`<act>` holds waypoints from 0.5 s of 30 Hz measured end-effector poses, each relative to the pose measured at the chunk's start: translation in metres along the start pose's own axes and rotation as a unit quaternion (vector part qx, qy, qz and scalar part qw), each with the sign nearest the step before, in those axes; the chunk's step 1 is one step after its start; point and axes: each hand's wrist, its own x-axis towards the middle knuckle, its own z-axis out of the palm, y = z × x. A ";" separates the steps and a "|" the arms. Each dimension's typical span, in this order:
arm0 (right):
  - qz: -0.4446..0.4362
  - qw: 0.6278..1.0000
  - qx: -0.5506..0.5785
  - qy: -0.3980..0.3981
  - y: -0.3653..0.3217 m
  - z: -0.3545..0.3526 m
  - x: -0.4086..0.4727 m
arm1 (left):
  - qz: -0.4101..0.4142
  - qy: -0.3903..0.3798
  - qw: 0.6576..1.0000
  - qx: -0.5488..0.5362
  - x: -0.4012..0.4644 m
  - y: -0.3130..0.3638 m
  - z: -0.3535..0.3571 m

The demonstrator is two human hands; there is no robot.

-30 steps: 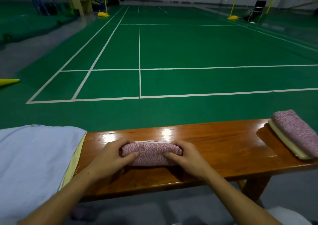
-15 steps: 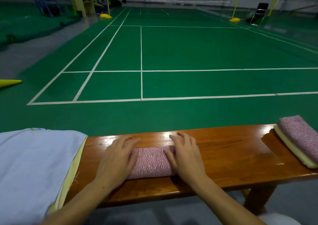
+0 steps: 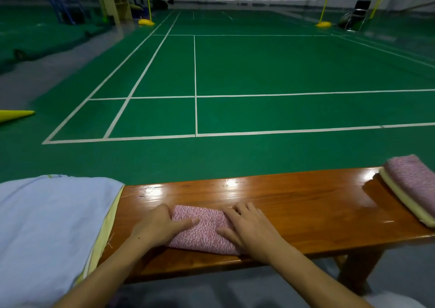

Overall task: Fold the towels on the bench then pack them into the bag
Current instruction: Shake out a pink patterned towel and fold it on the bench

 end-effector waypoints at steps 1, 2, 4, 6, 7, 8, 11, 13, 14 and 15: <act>-0.005 1.000 0.024 -0.014 0.000 -0.003 -0.001 | -0.003 -0.025 0.998 -0.060 0.000 0.000 -0.003; -0.007 0.999 0.047 -0.022 0.001 -0.005 -0.001 | 0.002 -0.042 0.995 -0.092 0.001 0.000 -0.004; -0.008 0.997 0.081 -0.016 0.002 -0.007 -0.001 | 0.034 -0.042 0.995 -0.087 0.003 -0.001 -0.002; -0.009 0.995 0.101 -0.001 0.000 -0.007 0.000 | 0.079 -0.018 0.994 -0.079 0.002 0.000 -0.003; -0.009 0.993 0.119 0.005 -0.001 -0.007 0.002 | 0.108 -0.010 0.989 -0.101 0.000 0.002 -0.004; -0.009 0.990 0.142 0.009 -0.002 -0.008 0.003 | 0.138 -0.011 0.981 -0.138 0.000 0.004 -0.005; 0.003 0.973 0.230 0.006 -0.002 -0.011 0.008 | 0.200 -0.018 0.953 -0.226 -0.006 0.013 -0.011; 0.005 0.944 0.330 -0.010 0.000 -0.013 0.012 | 0.207 -0.006 0.946 -0.250 -0.006 0.013 -0.012; 0.004 0.922 0.387 -0.016 0.002 -0.013 0.013 | 0.207 0.002 0.945 -0.253 -0.005 0.013 -0.012; 0.005 0.902 0.431 -0.019 0.003 -0.013 0.014 | 0.205 0.007 0.942 -0.266 -0.005 0.013 -0.012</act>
